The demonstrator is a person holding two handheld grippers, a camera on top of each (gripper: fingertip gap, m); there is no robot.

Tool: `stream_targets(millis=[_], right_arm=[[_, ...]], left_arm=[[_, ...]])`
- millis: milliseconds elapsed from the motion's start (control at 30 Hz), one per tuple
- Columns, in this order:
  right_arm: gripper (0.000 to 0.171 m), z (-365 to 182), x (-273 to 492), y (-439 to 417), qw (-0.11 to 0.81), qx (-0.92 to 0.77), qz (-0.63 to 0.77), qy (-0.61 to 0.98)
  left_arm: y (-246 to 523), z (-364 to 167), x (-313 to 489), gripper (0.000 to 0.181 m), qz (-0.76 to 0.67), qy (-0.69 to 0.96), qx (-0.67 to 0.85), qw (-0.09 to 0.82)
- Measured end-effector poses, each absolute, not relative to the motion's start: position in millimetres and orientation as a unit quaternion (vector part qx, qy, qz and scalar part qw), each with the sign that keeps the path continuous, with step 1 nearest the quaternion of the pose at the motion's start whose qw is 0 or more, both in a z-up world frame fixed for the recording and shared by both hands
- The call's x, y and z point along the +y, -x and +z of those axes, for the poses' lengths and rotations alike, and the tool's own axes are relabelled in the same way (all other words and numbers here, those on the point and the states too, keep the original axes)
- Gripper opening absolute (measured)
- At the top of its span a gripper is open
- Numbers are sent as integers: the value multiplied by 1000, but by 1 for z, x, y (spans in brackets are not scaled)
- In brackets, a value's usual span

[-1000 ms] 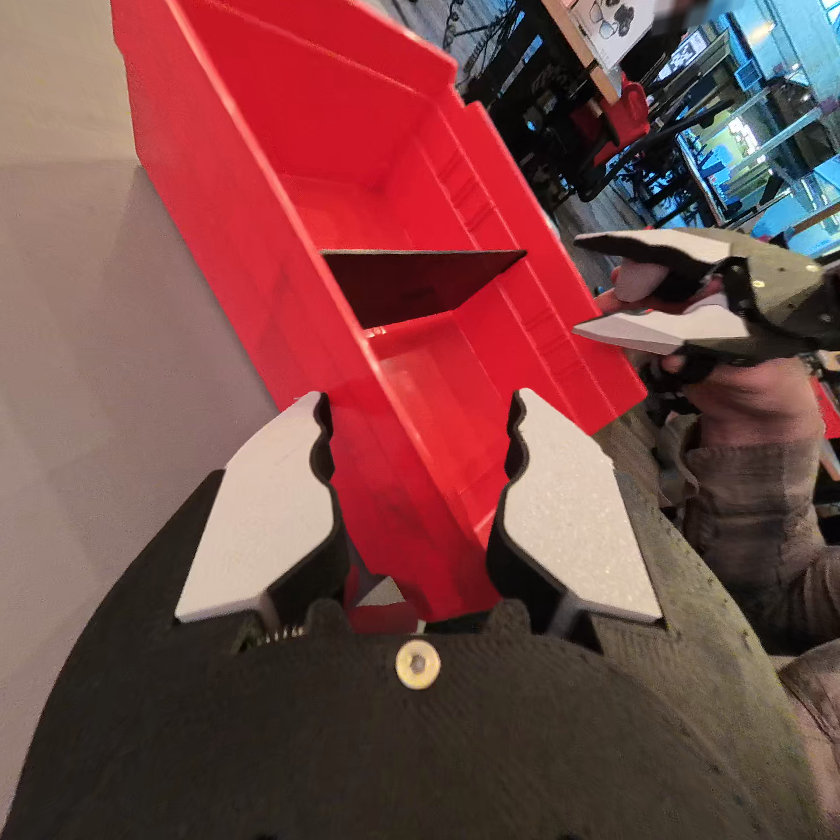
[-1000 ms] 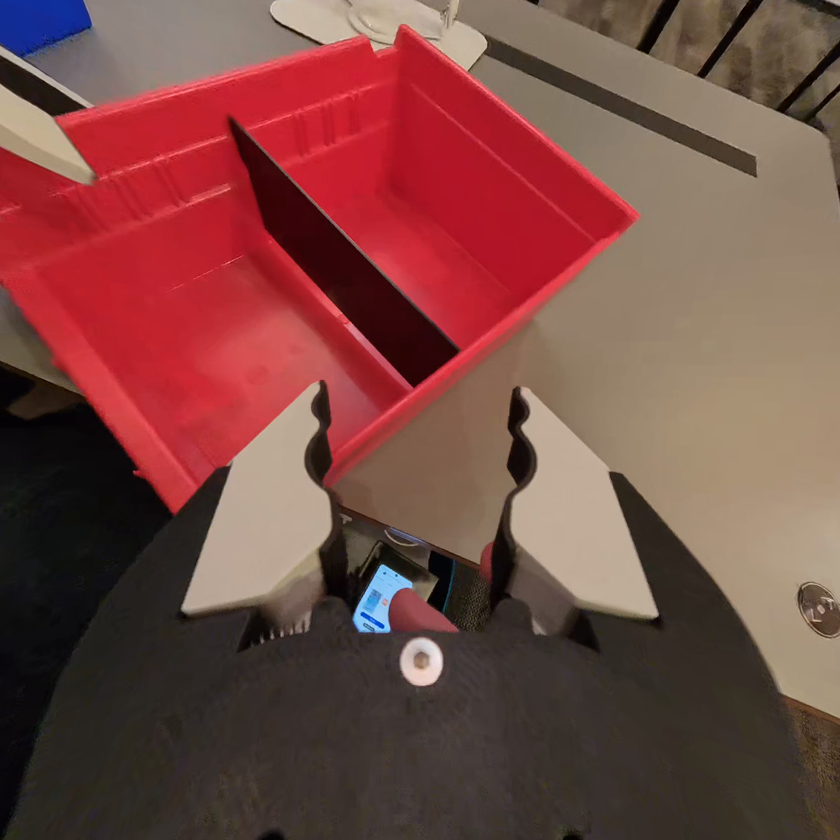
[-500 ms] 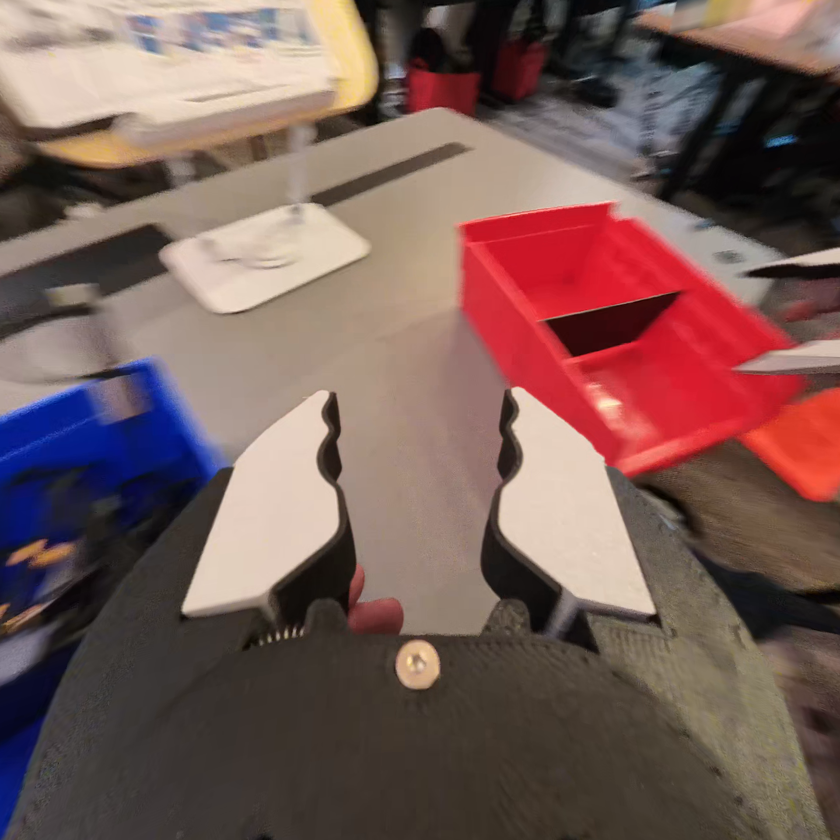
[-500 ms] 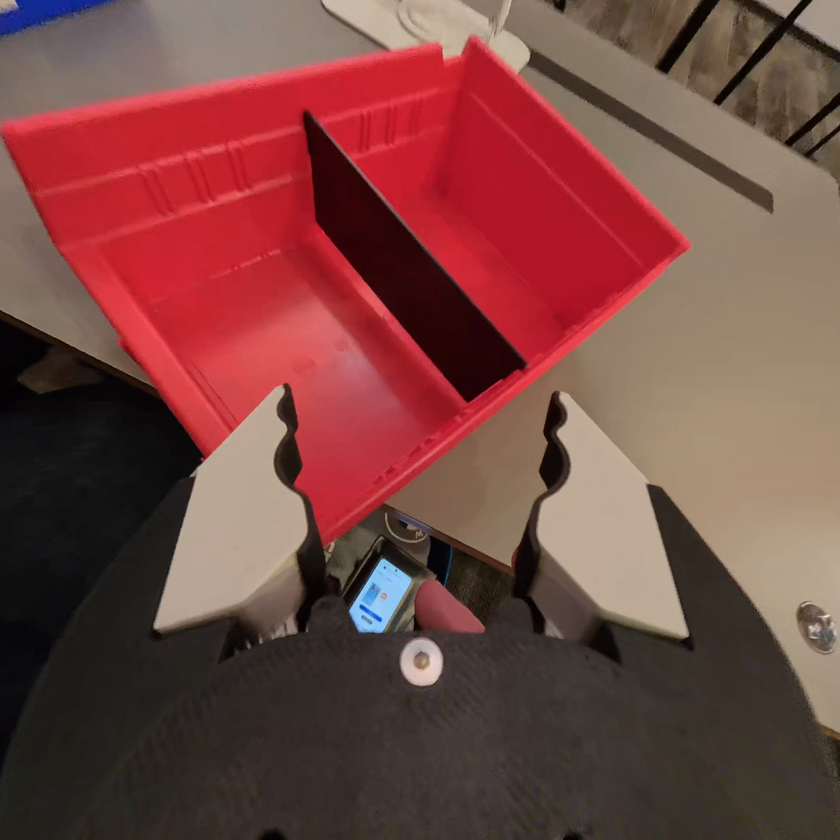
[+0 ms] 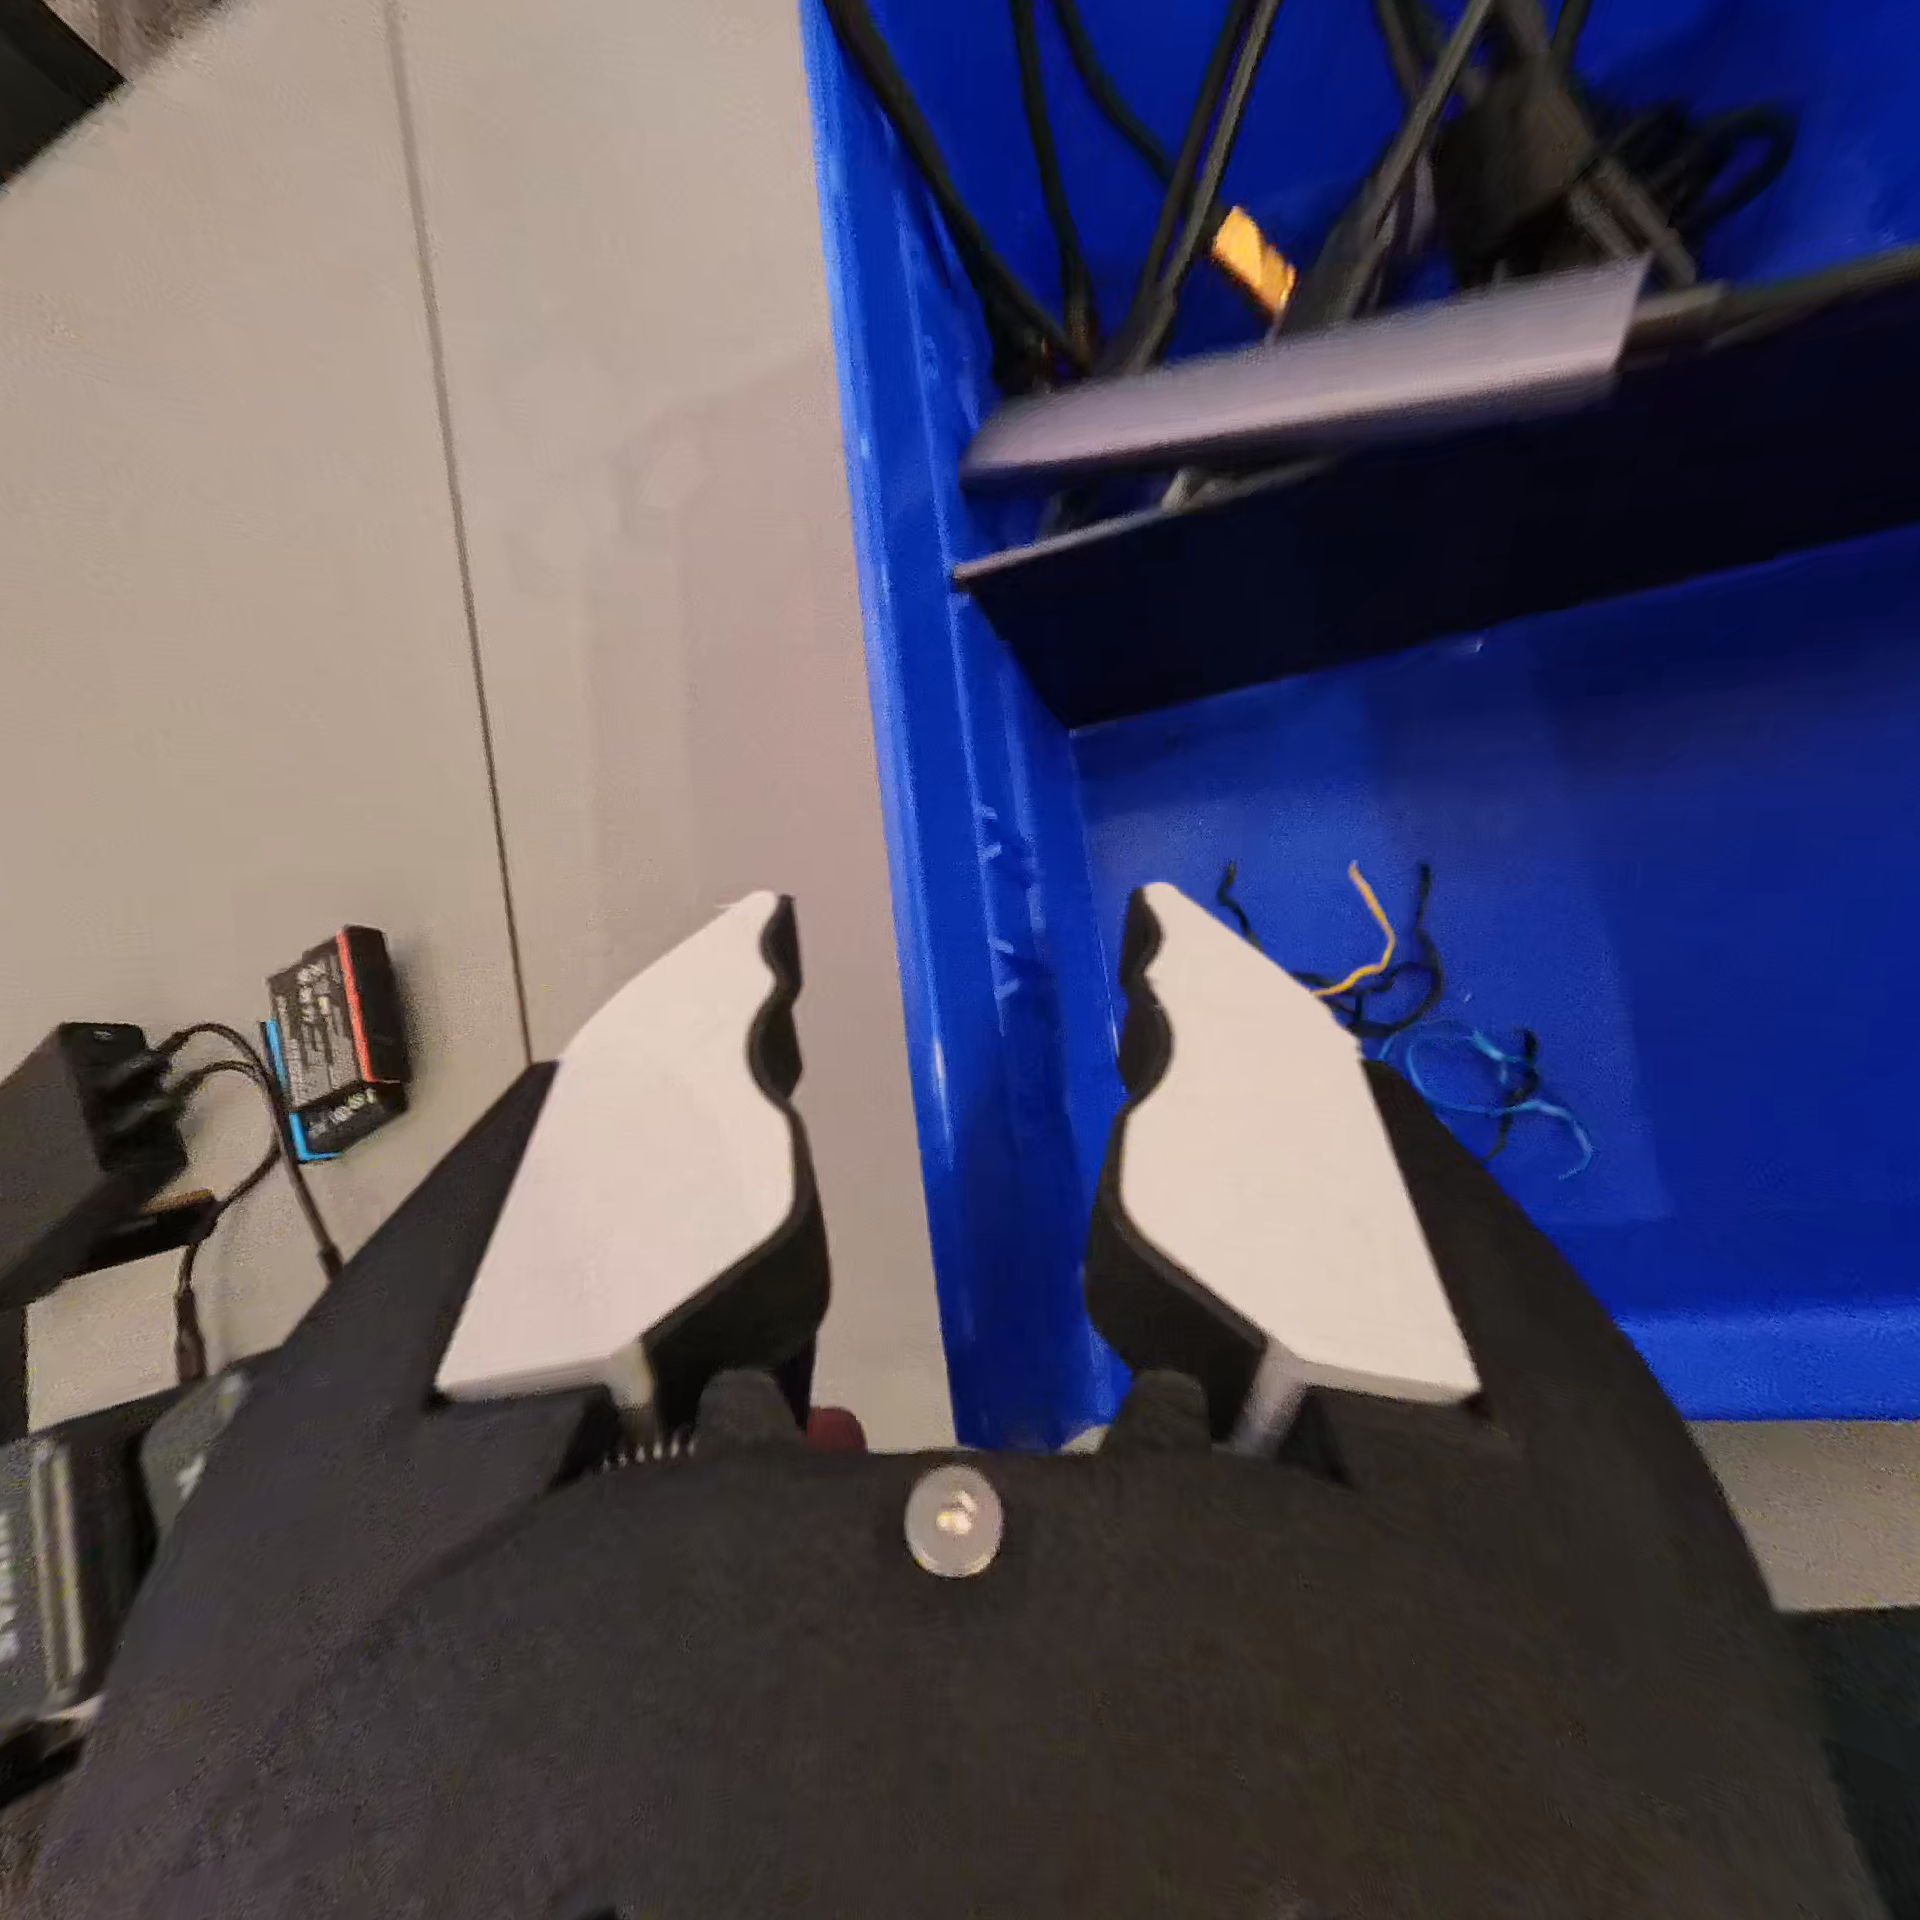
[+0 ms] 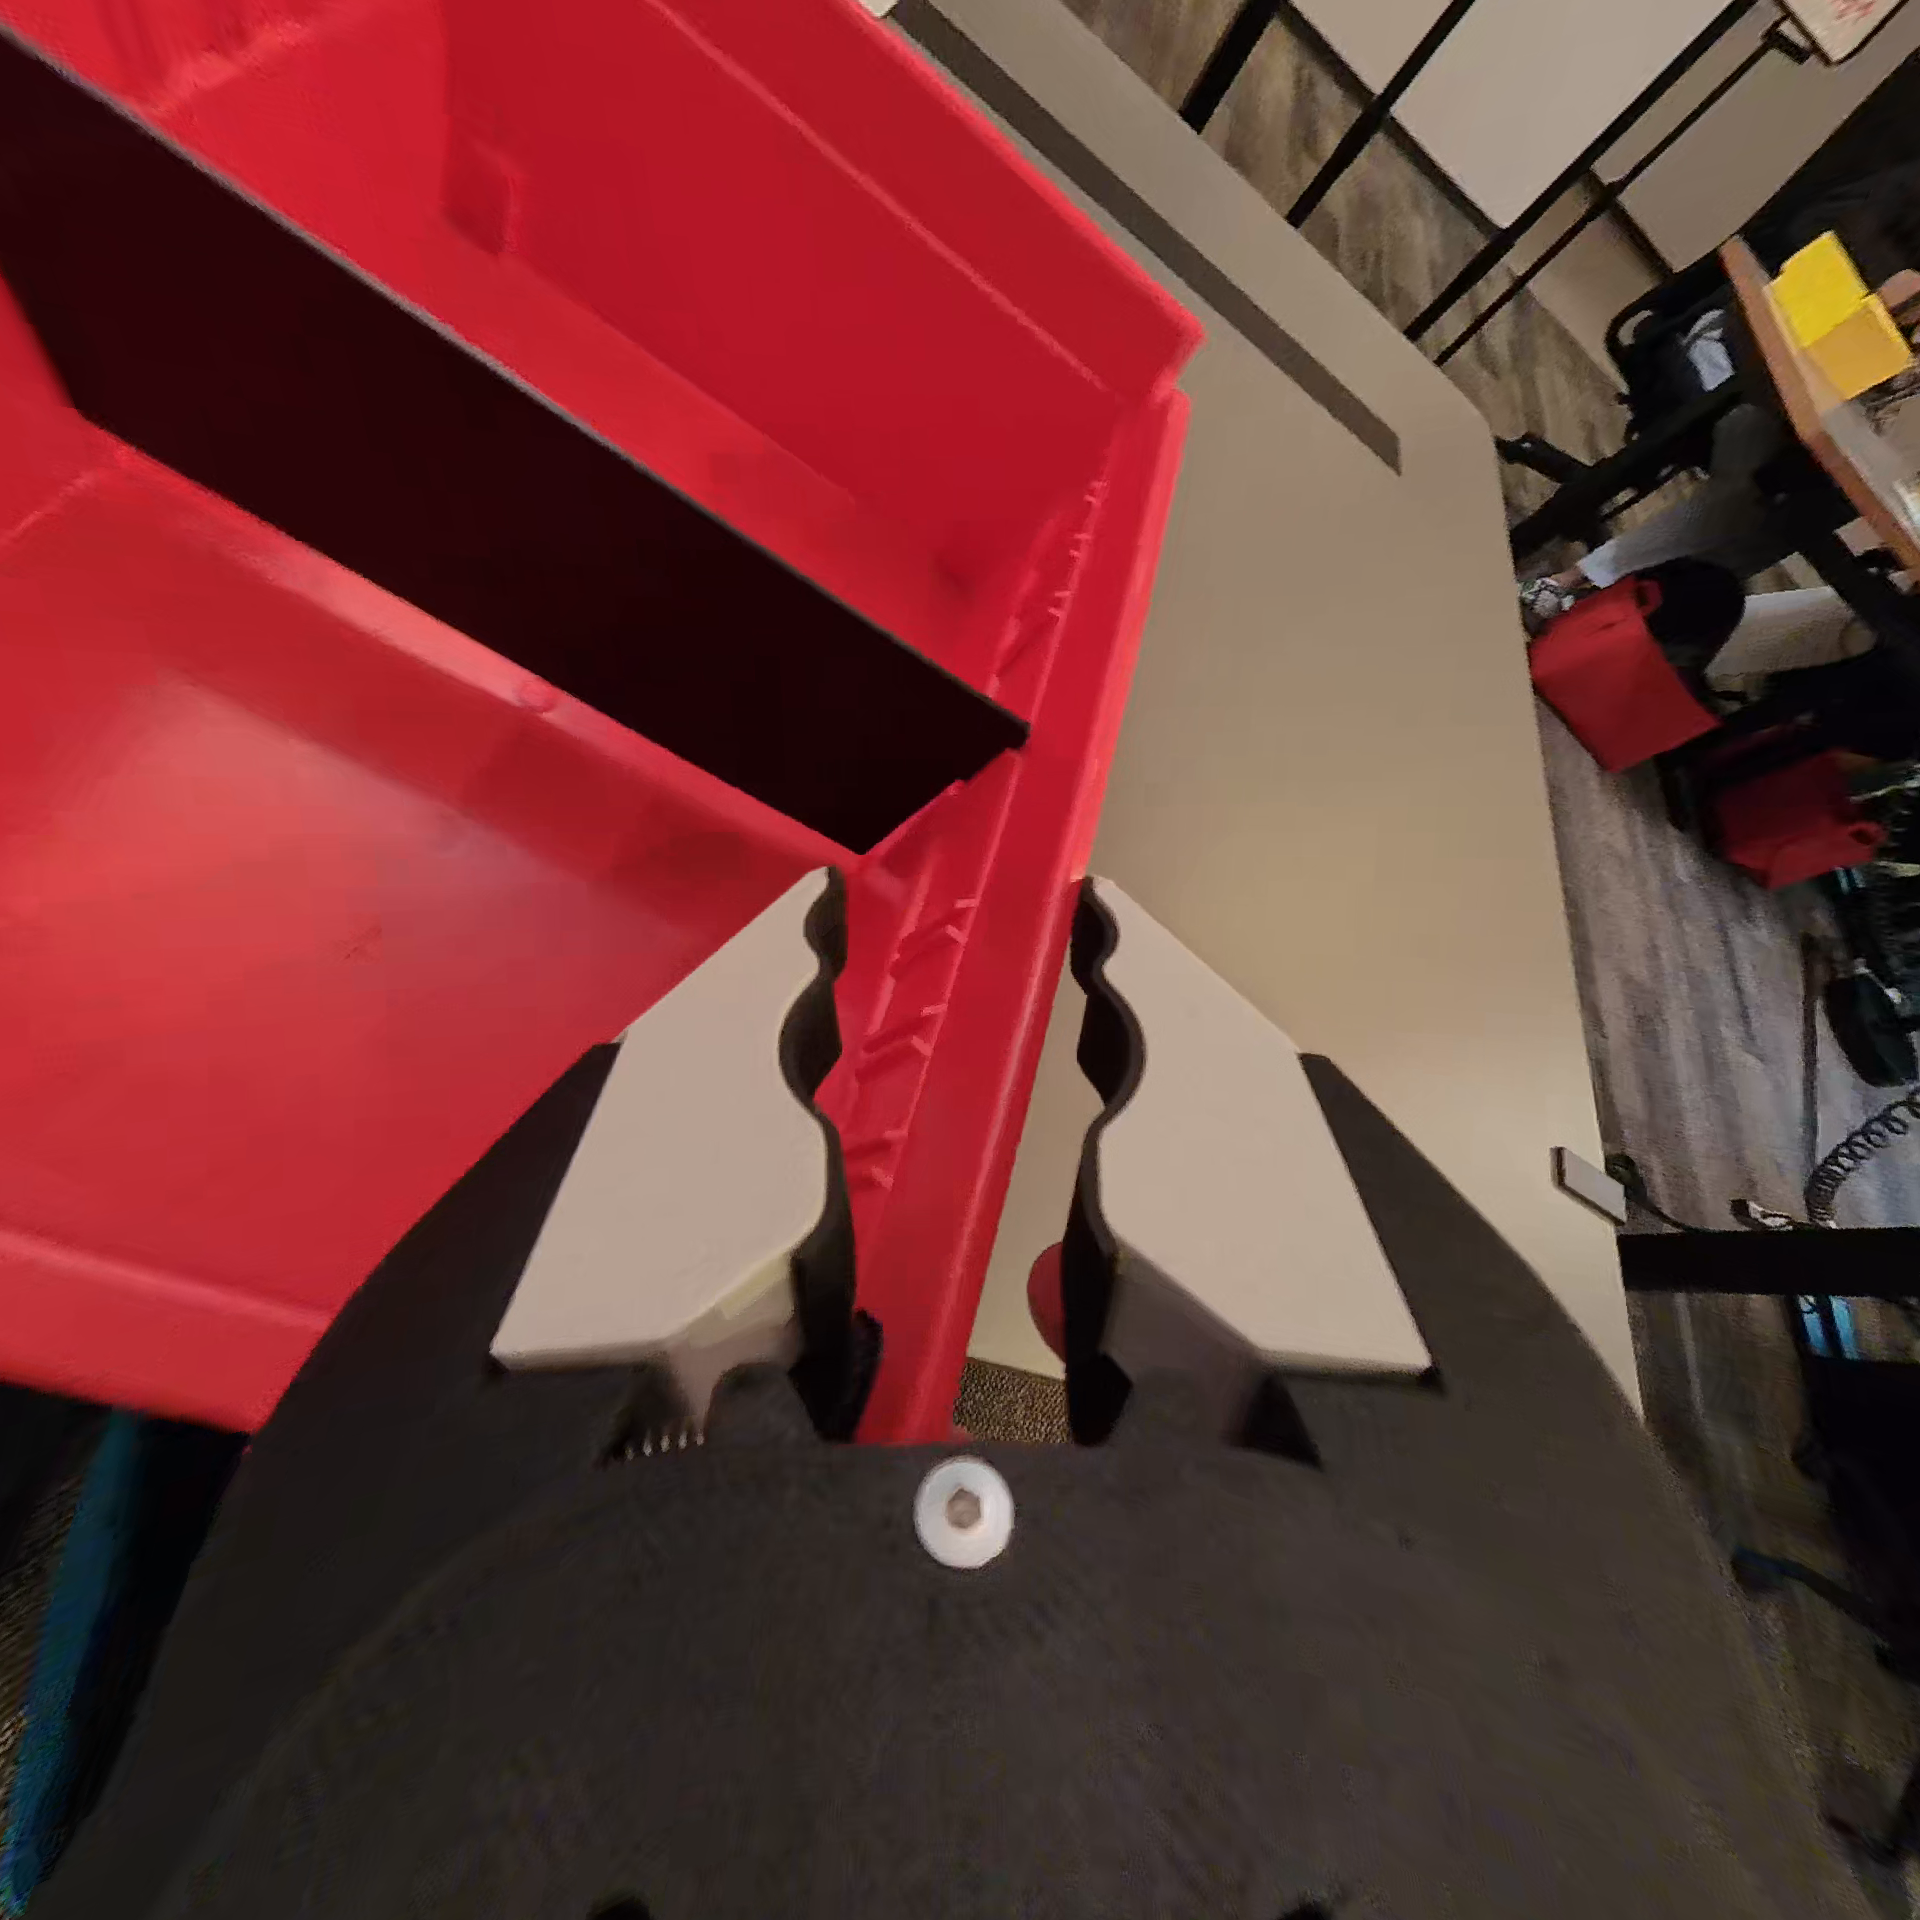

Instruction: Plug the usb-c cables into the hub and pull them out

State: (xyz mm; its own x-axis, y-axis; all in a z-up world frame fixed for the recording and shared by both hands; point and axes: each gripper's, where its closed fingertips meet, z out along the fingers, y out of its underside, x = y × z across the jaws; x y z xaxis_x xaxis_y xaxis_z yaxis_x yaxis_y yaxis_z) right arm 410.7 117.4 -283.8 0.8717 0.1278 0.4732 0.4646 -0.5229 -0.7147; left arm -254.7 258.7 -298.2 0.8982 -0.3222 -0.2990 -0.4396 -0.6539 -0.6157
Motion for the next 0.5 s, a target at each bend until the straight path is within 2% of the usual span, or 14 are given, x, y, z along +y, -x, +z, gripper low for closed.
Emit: stream_targets(millis=[133, 300, 500], right_arm=[[25, -281, 126, -423, 465, -165, -193, 848], [18, -281, 133, -435, 461, -180, -190, 848], [18, -280, 135, -473, 455, -155, -211, 851]], left_arm=[[257, -309, 258, 21, 82, 910, 222, 341], [255, -310, 251, 11, 13, 923, 184, 337], [280, -311, 241, 8, 3, 928, 168, 333]])
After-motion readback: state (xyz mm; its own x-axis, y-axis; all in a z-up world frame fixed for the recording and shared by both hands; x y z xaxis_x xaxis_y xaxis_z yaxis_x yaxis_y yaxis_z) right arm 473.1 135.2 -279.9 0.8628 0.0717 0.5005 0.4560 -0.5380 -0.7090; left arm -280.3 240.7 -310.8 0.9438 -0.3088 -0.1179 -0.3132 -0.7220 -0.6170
